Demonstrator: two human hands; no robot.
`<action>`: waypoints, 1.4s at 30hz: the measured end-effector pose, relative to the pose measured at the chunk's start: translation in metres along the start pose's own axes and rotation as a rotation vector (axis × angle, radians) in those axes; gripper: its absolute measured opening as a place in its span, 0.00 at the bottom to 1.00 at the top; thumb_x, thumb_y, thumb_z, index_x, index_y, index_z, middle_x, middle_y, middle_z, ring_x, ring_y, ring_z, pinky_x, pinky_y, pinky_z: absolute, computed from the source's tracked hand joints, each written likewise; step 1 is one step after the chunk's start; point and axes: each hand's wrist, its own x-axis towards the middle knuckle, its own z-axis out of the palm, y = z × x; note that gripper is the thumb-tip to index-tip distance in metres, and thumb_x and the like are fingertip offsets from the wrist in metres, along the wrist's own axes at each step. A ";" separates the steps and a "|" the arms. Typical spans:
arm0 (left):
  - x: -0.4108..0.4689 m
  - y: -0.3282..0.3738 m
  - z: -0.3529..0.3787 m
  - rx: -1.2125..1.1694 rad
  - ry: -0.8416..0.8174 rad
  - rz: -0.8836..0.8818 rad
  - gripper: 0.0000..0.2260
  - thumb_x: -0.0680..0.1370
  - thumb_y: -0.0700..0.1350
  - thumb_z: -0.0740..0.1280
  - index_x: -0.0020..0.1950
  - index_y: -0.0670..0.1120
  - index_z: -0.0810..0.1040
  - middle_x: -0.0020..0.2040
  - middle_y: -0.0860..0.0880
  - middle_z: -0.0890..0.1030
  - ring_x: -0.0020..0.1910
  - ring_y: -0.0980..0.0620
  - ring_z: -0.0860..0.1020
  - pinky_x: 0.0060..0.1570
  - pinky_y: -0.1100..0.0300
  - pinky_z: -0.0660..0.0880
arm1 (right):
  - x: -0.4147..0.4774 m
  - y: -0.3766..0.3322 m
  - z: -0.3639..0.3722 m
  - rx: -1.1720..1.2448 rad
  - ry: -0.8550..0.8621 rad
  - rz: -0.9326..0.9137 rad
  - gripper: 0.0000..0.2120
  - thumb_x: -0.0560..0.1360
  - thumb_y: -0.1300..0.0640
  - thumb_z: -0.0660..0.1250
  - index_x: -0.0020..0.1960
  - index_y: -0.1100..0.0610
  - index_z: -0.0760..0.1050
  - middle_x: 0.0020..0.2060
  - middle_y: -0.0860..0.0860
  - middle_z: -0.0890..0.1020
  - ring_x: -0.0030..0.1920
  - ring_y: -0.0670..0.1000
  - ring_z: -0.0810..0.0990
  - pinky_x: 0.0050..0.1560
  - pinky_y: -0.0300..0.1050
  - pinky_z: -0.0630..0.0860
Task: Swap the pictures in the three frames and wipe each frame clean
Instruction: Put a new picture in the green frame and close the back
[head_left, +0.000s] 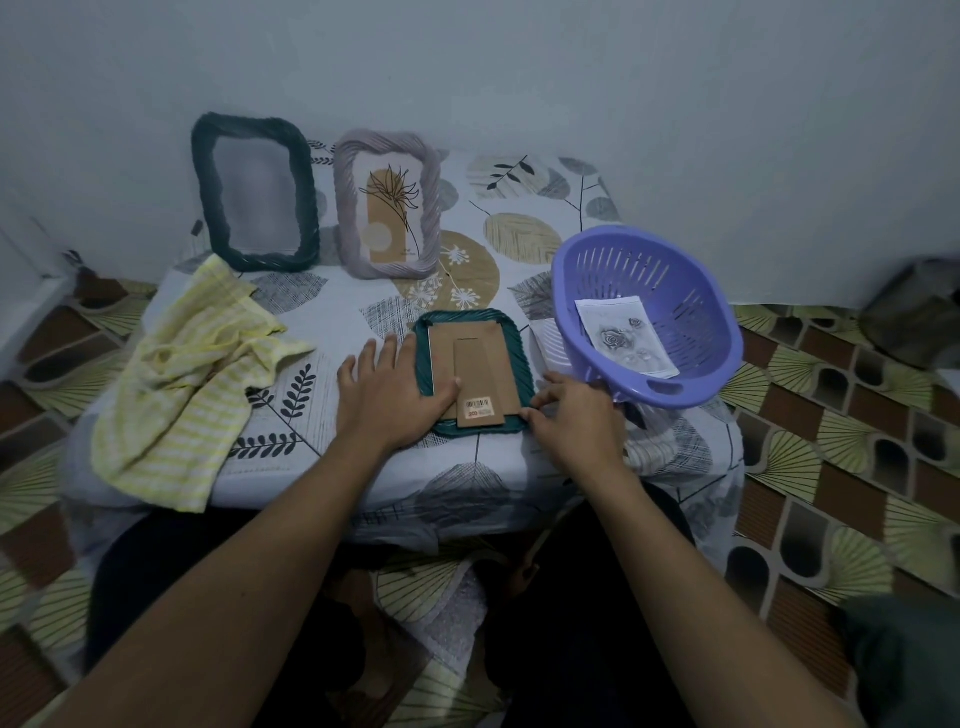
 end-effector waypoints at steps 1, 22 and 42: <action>0.000 0.000 0.000 -0.003 0.000 0.001 0.42 0.74 0.75 0.47 0.81 0.50 0.53 0.81 0.46 0.56 0.79 0.44 0.53 0.75 0.42 0.51 | 0.000 -0.001 0.000 0.005 -0.009 0.007 0.06 0.74 0.50 0.74 0.50 0.50 0.85 0.66 0.43 0.79 0.67 0.56 0.74 0.65 0.55 0.73; 0.000 -0.001 0.001 -0.008 0.006 0.000 0.43 0.74 0.75 0.46 0.81 0.50 0.53 0.81 0.46 0.57 0.79 0.44 0.54 0.75 0.41 0.51 | -0.014 -0.012 -0.005 -0.156 0.038 0.016 0.11 0.75 0.46 0.71 0.54 0.49 0.83 0.68 0.45 0.77 0.66 0.57 0.73 0.64 0.55 0.68; 0.000 0.001 -0.001 0.003 -0.004 0.008 0.43 0.74 0.75 0.46 0.81 0.49 0.52 0.81 0.45 0.56 0.79 0.43 0.54 0.75 0.41 0.51 | -0.001 -0.006 0.001 0.099 -0.105 0.071 0.02 0.77 0.54 0.70 0.48 0.47 0.81 0.73 0.40 0.70 0.73 0.56 0.62 0.73 0.58 0.59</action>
